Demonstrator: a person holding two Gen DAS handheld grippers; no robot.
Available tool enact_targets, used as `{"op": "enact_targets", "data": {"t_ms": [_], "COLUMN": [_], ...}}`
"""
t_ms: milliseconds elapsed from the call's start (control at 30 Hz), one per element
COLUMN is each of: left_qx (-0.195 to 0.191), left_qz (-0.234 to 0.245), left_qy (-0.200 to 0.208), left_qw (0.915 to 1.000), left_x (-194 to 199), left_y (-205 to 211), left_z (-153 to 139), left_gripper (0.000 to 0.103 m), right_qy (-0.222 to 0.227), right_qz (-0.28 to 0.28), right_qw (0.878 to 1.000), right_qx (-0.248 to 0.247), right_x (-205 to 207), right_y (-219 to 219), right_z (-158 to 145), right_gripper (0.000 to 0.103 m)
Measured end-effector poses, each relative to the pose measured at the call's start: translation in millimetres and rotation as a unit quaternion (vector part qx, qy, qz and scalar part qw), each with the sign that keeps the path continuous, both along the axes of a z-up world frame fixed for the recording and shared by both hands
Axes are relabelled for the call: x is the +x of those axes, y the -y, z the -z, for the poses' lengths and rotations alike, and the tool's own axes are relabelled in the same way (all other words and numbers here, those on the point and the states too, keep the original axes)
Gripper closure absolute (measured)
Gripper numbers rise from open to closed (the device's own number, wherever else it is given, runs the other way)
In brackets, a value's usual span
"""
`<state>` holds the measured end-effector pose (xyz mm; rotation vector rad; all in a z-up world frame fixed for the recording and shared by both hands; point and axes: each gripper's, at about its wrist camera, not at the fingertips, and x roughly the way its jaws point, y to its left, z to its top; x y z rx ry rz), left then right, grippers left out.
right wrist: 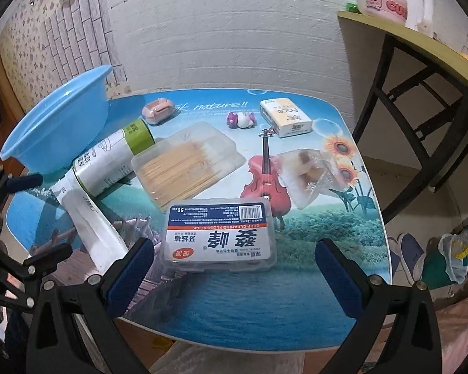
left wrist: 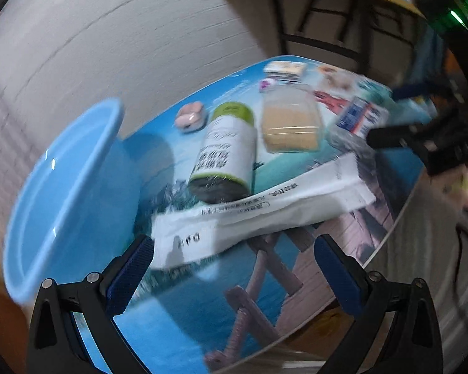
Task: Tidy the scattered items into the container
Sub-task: 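Reach the left gripper toward the white flat packet on the table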
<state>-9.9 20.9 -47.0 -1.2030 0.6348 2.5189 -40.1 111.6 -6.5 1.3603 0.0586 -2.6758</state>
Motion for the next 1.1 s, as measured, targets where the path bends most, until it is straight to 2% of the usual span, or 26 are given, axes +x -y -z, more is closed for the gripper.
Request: {"op": "enact_targets", "data": {"t_ms": [100,300,467,633,667,700,733,933,1100], "left_qx": [-0.015,0.021,0.022,0.024,0.023,0.021,0.020,0.016,0.027], "left_qz": [0.010,-0.008,-0.001,-0.003,-0.001,0.003,0.007,0.043,0.094], "left_qy": [-0.001,0.017,0.024,0.021,0.018,0.015,0.014,0.004,-0.001], "left_qw": [0.9998,0.9996,0.9995,0.9995,0.9996,0.9997,0.9997,0.9989,0.9952], "left_x": [-4.8,-12.1,-10.5,-15.2,-15.2,-15.4,-16.4,-22.5,-26.1], "left_y": [-0.5,3.2,-0.8,1.6,1.6,1.6,1.6,0.5,-1.5], "left_z": [0.5,4.6,11.3,12.3,12.1,11.9,11.8,13.3,14.9], "left_gripper": [0.000,0.000,0.000,0.000,0.000,0.000,0.000,0.000,0.000], "right_qy": [0.002,0.008,0.011,0.016,0.016,0.019,0.023,0.026,0.026], "right_qz": [0.002,-0.007,-0.009,-0.005,-0.005,-0.008,-0.015,-0.028,-0.028], "right_qw": [1.000,1.000,1.000,1.000,1.000,1.000,0.999,0.999,0.999], "right_qx": [-0.001,0.005,0.014,-0.001,-0.008,-0.017,-0.029,-0.026,-0.030], "right_x": [-4.2,-10.0,-17.9,-22.2,-22.7,-22.7,-23.0,-20.4,-19.6], "right_y": [1.0,8.8,12.3,9.2,7.4,6.4,5.3,7.6,9.9], "right_z": [1.8,7.3,12.0,16.6,17.4,18.1,18.2,11.8,6.8], "right_gripper": [0.000,0.000,0.000,0.000,0.003,0.008,0.021,0.021,0.021]}}
